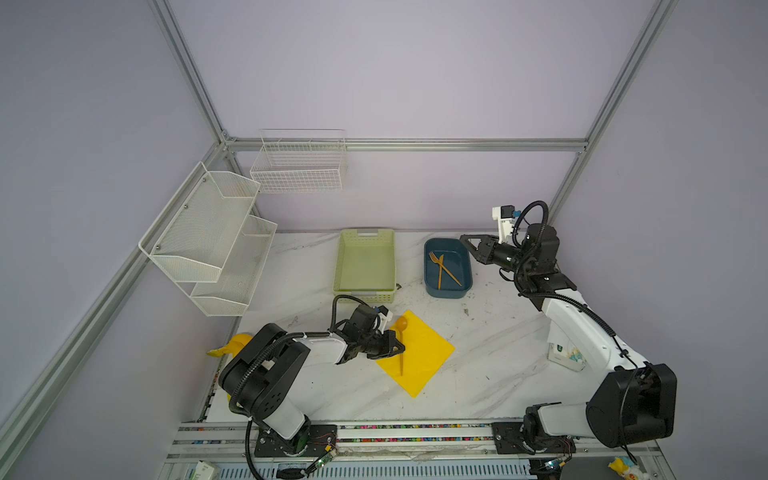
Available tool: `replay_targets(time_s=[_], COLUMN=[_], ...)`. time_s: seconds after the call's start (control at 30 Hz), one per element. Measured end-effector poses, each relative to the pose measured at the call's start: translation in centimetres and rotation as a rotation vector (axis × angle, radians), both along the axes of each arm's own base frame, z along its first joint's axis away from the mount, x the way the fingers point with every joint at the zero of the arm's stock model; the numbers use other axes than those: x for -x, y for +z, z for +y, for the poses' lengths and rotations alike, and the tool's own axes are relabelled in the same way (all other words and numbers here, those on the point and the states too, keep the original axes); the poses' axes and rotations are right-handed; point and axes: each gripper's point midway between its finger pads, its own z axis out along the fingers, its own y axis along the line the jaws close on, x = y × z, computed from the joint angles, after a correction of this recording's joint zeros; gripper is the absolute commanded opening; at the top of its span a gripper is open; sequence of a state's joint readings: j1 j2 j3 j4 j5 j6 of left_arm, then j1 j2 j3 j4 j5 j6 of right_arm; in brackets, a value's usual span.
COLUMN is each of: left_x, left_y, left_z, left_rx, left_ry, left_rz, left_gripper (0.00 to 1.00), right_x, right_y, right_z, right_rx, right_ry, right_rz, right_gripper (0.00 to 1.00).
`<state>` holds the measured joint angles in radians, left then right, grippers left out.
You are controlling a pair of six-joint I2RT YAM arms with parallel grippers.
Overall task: Place the utensils on the paper napkin and roll it up
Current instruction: 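Carry the spoon with the left gripper to above the yellow napkin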
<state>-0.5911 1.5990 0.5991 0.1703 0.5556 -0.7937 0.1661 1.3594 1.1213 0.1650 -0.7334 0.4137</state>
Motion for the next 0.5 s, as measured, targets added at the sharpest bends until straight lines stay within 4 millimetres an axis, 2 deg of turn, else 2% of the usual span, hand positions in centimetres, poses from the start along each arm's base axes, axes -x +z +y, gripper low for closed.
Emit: replay_targets(time_s=[0.23, 0.5], left_x=[-0.74, -0.66], left_y=[0.77, -0.02], left_z=[-0.52, -0.37], left_rx=[0.015, 0.001], left_ry=[-0.001, 0.001], left_rz=[-0.021, -0.001], left_gripper=[0.04, 0.04], right_x=[0.0, 0.01], right_y=[-0.01, -0.01], right_z=[0.0, 0.0], right_rx=[0.0, 0.0], right_ry=[0.0, 0.0], right_rz=[0.0, 0.001], right_gripper=[0.18, 0.18])
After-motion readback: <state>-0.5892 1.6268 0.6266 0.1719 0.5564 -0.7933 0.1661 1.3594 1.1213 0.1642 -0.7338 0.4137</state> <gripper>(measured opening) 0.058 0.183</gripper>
